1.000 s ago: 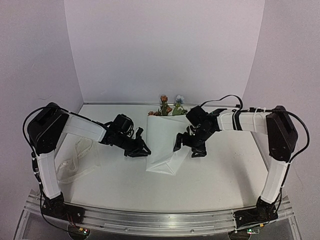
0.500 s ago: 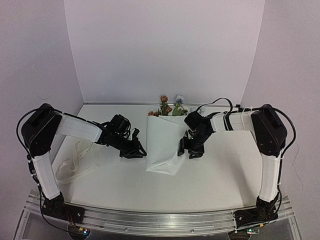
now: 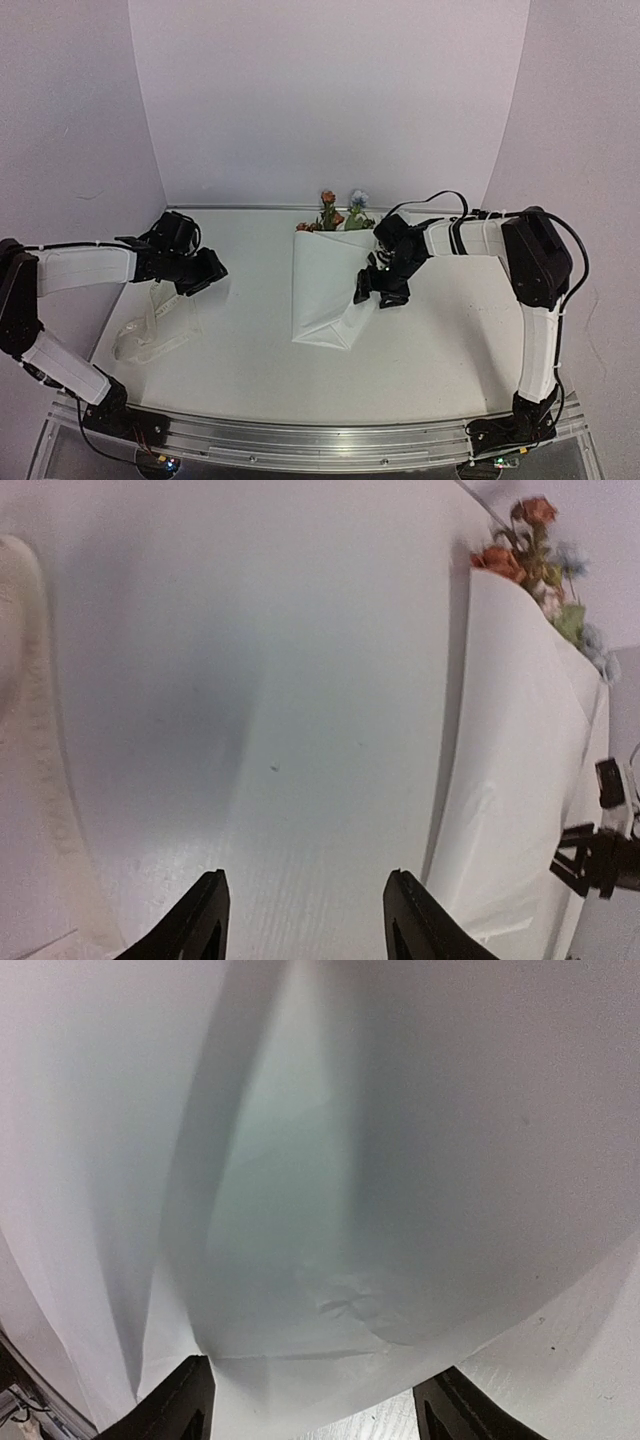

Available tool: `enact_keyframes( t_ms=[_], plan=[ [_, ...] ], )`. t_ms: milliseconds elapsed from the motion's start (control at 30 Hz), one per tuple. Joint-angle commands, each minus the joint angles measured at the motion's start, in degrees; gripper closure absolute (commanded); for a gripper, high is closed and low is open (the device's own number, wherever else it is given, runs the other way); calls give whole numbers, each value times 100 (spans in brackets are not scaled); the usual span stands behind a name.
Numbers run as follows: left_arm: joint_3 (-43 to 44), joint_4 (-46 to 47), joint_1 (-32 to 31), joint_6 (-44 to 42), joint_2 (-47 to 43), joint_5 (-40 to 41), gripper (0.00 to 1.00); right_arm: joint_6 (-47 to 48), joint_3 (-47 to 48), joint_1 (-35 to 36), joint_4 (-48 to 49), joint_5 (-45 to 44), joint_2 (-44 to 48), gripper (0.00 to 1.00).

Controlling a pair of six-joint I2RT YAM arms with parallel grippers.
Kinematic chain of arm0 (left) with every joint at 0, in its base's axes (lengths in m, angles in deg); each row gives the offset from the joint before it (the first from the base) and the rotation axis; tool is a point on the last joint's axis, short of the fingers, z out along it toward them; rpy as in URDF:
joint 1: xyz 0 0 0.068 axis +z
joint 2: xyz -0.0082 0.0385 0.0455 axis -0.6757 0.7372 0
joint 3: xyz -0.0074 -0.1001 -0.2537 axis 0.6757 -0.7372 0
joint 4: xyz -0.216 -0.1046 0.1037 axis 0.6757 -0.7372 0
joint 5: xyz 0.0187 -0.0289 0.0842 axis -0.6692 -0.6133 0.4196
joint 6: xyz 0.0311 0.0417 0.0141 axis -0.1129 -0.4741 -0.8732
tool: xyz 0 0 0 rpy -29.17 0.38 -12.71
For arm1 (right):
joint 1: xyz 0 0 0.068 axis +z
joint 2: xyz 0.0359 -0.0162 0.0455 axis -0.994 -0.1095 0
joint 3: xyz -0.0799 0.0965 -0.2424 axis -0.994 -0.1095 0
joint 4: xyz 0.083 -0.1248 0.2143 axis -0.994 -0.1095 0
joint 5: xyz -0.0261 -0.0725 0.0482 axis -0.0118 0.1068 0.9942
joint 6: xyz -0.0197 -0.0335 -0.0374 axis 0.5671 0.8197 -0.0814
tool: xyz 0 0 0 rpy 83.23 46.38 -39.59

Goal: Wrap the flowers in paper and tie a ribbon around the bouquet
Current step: Pick up the ribbon from the corner of the board.

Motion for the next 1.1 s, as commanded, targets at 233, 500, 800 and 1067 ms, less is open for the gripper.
enact_keyframes(
  t_ms=[233,500,800,1067],
  plan=[
    [-532,-311,970,61,-146,1625,41,-165,-785,52,-177,-222,1475,9],
    [56,60,1556,-281,731,1417,41,-81,-1384,258,-134,-730,2307,9],
    [1226,273,1858,-484,2119,1064,46,-56,-1727,462,-105,-1172,2960,11],
    [1469,208,1883,-396,2544,613,89,-139,-1980,479,-118,-1205,3321,19]
  ],
)
